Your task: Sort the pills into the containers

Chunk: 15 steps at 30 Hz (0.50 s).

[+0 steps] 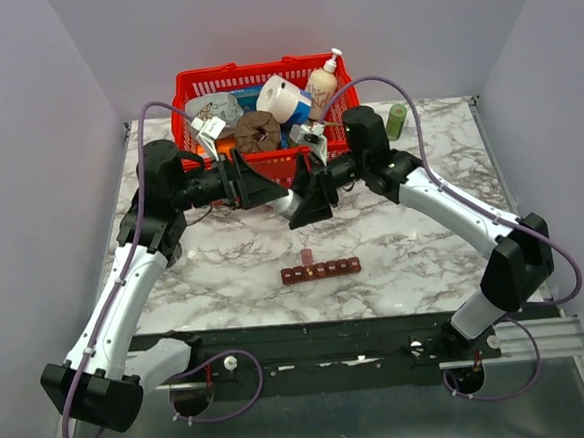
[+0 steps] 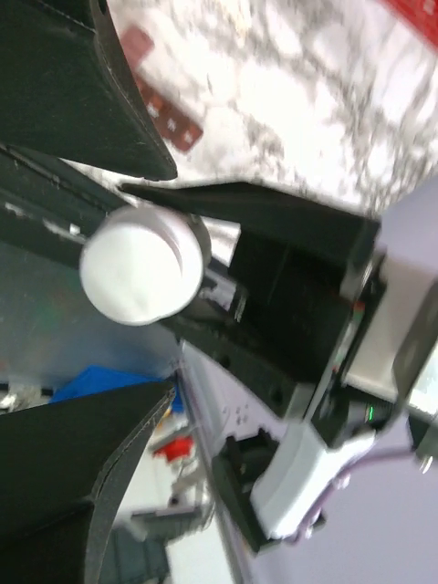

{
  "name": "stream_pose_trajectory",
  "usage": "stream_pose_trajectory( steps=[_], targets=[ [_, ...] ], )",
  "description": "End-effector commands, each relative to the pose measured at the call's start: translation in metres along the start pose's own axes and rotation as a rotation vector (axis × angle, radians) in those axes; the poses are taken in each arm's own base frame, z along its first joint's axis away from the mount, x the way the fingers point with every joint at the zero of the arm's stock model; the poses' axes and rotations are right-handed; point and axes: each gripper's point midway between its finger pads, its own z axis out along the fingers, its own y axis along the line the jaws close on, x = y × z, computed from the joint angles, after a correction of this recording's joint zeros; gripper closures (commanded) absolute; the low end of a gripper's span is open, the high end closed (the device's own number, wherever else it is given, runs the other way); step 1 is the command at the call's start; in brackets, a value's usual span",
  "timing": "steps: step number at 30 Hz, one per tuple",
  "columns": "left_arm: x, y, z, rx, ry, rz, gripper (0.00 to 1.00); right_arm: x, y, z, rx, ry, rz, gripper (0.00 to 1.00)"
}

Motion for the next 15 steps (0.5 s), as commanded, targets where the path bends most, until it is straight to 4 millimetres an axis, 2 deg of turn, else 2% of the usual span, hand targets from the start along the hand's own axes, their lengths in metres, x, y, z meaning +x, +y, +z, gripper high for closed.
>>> stream_pose_trajectory(
  steps=[1,5,10,15],
  targets=[
    [-0.010,0.037,-0.016,-0.271,-0.081,0.032,0.01,0.014,-0.006,-0.014,0.199,0.079,-0.171,0.93],
    [-0.006,0.050,-0.014,-0.302,-0.089,-0.014,0.01,0.011,-0.018,-0.030,0.383,0.129,-0.288,0.93],
    [-0.016,0.034,-0.010,-0.216,-0.125,-0.019,0.01,0.019,-0.035,-0.039,0.524,0.214,-0.367,0.93],
    [-0.021,0.034,-0.006,-0.198,-0.168,-0.065,0.01,0.020,-0.053,-0.046,0.687,0.274,-0.448,0.93]
  ],
)
